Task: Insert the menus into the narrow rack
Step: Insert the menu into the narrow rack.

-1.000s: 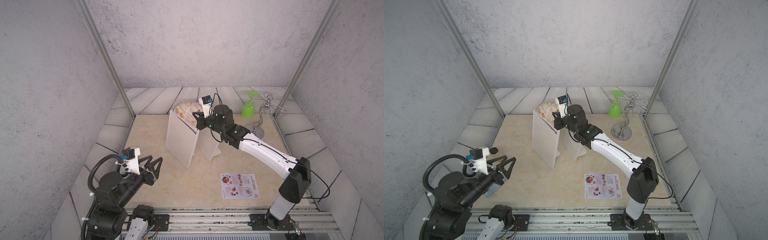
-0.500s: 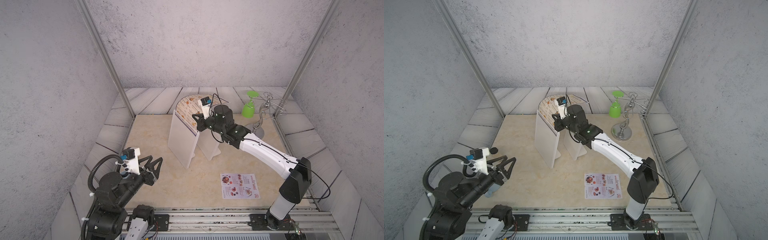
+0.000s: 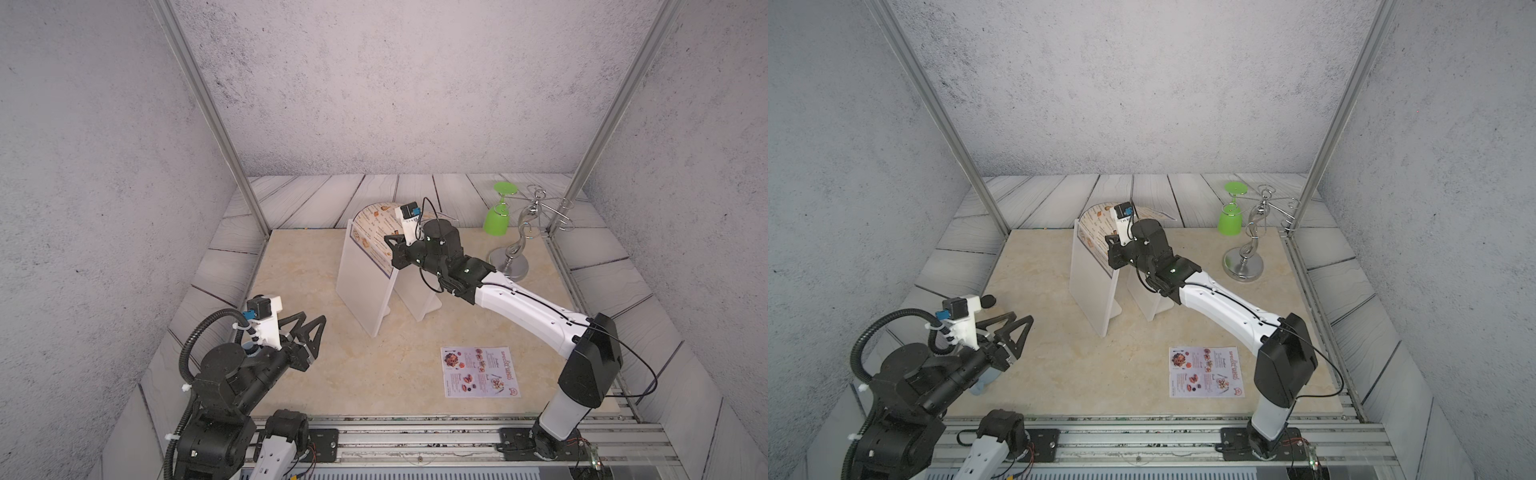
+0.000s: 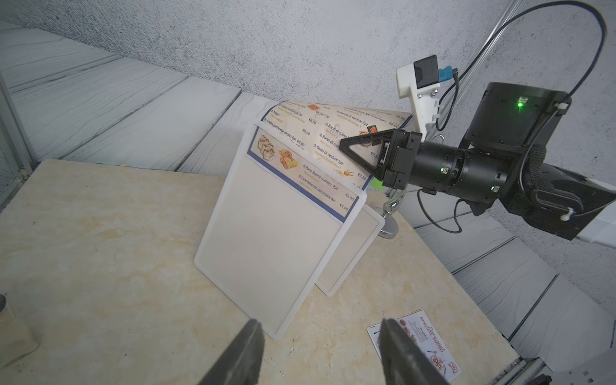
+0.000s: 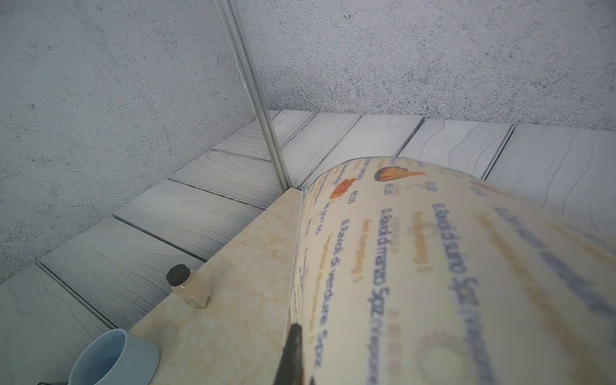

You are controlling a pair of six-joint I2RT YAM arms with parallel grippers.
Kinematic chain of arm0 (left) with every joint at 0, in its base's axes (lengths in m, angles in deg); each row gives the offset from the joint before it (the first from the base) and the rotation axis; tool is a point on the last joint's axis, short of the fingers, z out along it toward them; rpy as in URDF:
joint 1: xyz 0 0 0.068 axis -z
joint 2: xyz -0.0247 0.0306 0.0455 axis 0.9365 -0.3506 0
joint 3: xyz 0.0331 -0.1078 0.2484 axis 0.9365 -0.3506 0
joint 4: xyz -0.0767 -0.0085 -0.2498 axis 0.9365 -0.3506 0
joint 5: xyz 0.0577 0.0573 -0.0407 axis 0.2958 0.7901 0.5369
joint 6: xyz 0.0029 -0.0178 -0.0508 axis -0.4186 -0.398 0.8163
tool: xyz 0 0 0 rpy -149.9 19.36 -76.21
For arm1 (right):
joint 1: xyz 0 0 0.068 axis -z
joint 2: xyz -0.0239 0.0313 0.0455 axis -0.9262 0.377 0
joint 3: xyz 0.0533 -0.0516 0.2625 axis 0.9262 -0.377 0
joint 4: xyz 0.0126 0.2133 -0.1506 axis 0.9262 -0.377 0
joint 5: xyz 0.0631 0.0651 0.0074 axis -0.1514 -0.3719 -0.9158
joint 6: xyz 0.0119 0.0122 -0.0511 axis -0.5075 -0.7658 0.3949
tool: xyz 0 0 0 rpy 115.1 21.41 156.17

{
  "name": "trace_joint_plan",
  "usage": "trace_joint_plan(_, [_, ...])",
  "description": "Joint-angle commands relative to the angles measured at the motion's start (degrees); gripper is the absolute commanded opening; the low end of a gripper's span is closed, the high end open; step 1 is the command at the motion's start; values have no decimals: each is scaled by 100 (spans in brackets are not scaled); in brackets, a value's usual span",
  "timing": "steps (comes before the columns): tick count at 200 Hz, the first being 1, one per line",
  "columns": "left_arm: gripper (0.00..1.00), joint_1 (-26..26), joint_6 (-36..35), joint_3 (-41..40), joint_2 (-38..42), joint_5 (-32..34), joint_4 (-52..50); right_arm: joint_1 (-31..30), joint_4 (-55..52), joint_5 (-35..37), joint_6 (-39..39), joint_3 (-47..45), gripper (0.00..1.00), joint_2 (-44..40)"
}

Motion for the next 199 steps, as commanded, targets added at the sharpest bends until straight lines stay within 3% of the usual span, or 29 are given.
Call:
trace_joint_plan(1, [59,22,5,-45,83,-20,43,-63,81,199,-69,-90,1,-256])
trace_joint_plan(85, [59,22,24,-61,60,-79,122,-77,-187,588,155,198,35,-400])
trace_joint_plan(107, [59,22,42,-61,64,-94,141,-72,-235,676,182,259,39,-424])
trace_joint_plan(124, [59,23,63,-86,66,-114,164,-72,-246,681,183,268,36,-433])
trace_joint_plan(165, [59,22,109,-100,59,-166,234,-71,-174,593,175,105,17,-534])
trace_joint_plan(199, [59,22,124,-118,46,-193,271,-89,-89,424,114,-89,13,-569])
